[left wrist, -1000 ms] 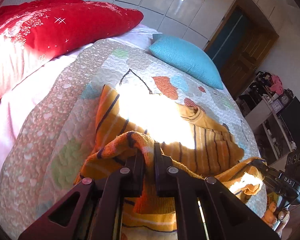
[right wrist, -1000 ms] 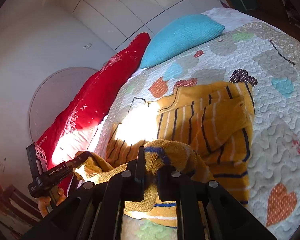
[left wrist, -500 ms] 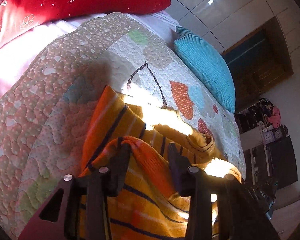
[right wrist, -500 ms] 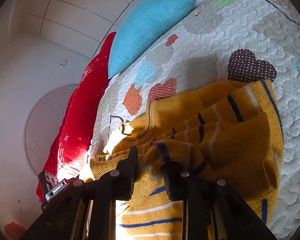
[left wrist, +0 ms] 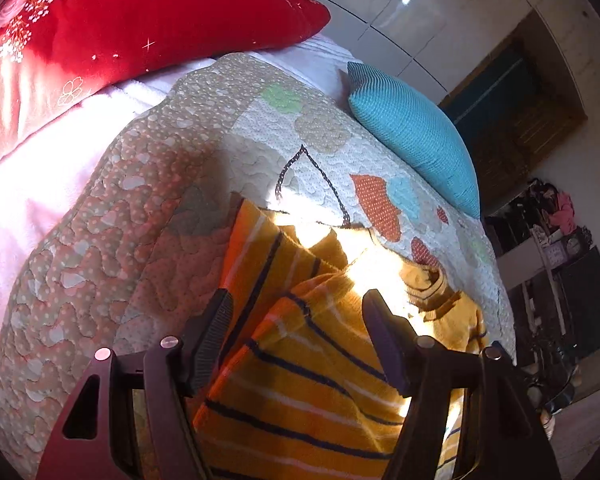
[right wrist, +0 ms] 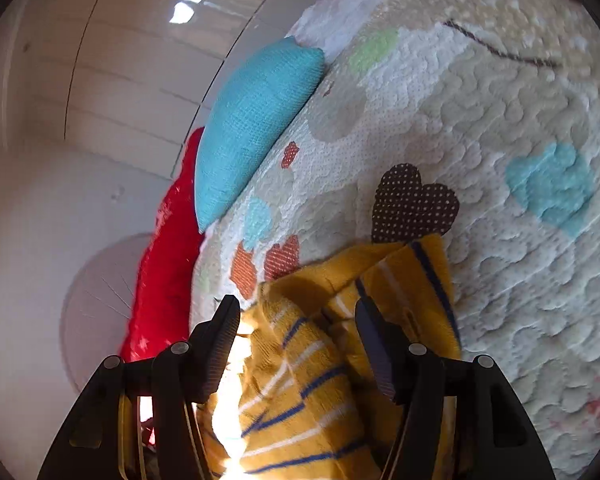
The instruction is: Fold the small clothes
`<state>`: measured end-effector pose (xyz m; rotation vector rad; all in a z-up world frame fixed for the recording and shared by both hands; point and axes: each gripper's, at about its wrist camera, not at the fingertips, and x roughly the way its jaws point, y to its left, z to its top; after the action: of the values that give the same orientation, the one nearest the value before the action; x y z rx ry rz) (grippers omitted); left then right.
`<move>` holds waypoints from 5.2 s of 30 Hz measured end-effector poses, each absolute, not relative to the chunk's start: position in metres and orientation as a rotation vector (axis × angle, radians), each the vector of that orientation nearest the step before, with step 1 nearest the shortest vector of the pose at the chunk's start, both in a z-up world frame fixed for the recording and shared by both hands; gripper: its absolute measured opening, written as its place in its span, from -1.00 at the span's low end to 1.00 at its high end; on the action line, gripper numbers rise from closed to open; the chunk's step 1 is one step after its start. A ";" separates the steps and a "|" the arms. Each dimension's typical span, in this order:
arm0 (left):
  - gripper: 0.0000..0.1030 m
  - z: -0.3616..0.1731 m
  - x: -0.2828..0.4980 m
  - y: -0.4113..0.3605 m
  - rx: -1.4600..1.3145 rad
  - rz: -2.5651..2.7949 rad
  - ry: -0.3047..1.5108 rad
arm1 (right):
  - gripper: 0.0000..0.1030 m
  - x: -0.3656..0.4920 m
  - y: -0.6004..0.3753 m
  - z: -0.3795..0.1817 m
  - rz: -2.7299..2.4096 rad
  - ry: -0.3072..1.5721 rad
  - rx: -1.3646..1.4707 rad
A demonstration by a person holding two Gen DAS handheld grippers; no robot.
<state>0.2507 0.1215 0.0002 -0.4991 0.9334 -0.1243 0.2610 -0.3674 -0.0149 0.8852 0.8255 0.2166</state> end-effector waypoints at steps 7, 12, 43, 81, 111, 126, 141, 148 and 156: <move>0.17 -0.024 0.245 0.087 -0.116 -0.044 1.011 | 0.06 0.207 -0.315 -0.004 0.201 0.916 0.296; -0.43 -0.036 0.258 0.123 -0.266 0.092 1.061 | -0.46 0.208 -0.351 -0.032 -0.017 0.969 0.344; 0.26 -0.013 0.116 0.113 -0.099 0.103 0.885 | -0.09 0.263 -0.275 0.006 0.018 0.890 0.123; 0.56 -0.047 0.062 0.209 -0.636 0.130 0.669 | 0.45 0.228 0.083 -0.042 0.317 1.092 -0.290; 0.56 0.001 0.086 0.093 -0.413 -0.054 0.731 | -0.61 0.200 -0.328 -0.002 0.144 0.886 0.447; 0.56 0.022 0.108 -0.008 -0.252 -0.163 0.798 | -0.32 0.159 -0.314 0.022 0.159 0.839 0.194; 0.77 -0.016 0.199 -0.026 -0.279 -0.338 0.951 | 0.46 0.133 -0.370 0.003 0.231 0.819 0.435; 0.89 -0.048 0.237 -0.060 -0.335 -0.558 1.035 | 0.69 0.208 -0.373 -0.030 0.184 0.901 0.509; 0.05 -0.023 0.234 -0.077 -0.288 -0.612 1.025 | -0.37 0.241 -0.354 -0.030 0.360 0.875 0.669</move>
<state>0.2339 -0.0772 -0.0228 -0.2880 1.0254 -0.6120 0.2411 -0.3543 -0.0302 0.6689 0.8751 0.3604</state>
